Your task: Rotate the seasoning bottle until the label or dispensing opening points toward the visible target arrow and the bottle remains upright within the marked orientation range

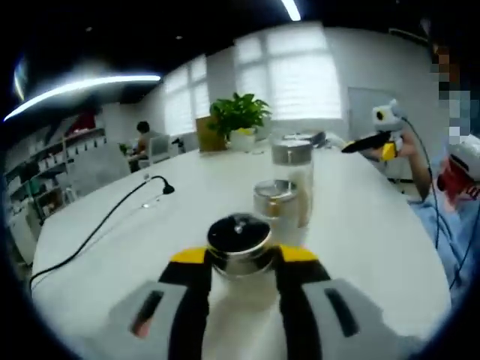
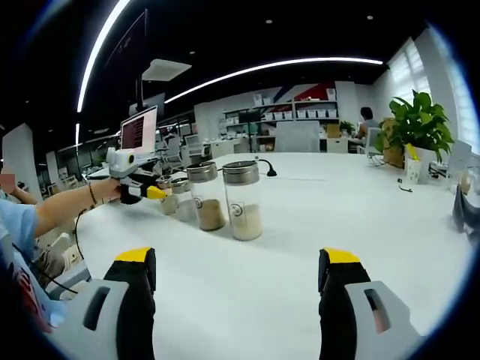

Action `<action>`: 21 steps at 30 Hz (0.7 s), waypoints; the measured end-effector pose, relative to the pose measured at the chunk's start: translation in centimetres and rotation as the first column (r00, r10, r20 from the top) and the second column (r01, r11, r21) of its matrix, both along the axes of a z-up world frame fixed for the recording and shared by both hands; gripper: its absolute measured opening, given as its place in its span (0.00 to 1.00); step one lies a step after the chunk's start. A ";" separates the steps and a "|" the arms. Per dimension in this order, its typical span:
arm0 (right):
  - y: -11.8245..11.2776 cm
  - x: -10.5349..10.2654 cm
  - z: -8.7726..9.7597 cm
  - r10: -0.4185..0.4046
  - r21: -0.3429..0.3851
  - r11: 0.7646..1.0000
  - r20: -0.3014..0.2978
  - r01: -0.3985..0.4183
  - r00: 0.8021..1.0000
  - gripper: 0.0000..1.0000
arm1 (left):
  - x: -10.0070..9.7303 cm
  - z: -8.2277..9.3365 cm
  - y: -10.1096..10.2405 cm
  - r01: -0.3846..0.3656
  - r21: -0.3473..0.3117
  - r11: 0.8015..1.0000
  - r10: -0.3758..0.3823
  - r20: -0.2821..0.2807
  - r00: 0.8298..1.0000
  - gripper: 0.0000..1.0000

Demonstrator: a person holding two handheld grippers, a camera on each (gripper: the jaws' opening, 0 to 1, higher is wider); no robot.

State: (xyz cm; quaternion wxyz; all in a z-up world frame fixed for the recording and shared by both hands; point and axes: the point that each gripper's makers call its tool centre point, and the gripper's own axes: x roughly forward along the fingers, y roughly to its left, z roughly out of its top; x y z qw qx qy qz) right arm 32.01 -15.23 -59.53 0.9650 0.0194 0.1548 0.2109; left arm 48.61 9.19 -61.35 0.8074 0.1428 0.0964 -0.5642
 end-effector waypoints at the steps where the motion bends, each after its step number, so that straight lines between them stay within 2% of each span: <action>1: 0.0 0.0 0.0 0.000 0.000 1.000 0.000 0.000 1.000 0.93 | -0.1 0.0 -0.1 0.015 0.003 1.000 -0.015 0.000 1.000 0.35; 6: -0.2 0.0 0.0 -0.005 0.001 1.000 0.001 0.005 1.000 0.93 | -0.9 -0.2 0.0 0.133 0.004 0.991 -0.132 -0.034 0.991 0.35; 9: -0.2 0.0 -0.1 -0.003 0.002 1.000 -0.001 0.003 1.000 0.93 | -1.0 -0.3 0.0 0.194 0.009 0.981 -0.193 -0.065 0.979 0.35; 11: -0.1 0.0 -0.1 -0.001 0.001 1.000 -0.001 0.001 1.000 0.93 | -1.1 -0.4 0.0 0.228 0.031 0.973 -0.226 -0.063 0.972 0.35; 19: -0.1 0.1 -0.3 -0.001 -0.008 1.000 -0.001 0.001 1.000 0.93 | -1.6 -0.7 -0.3 0.294 0.069 0.953 -0.286 -0.110 0.952 0.35; 21: 0.2 0.0 -0.2 0.017 -0.029 0.999 0.006 -0.017 1.000 0.93 | -1.6 -0.7 -0.3 0.311 0.067 0.948 -0.303 -0.115 0.946 0.35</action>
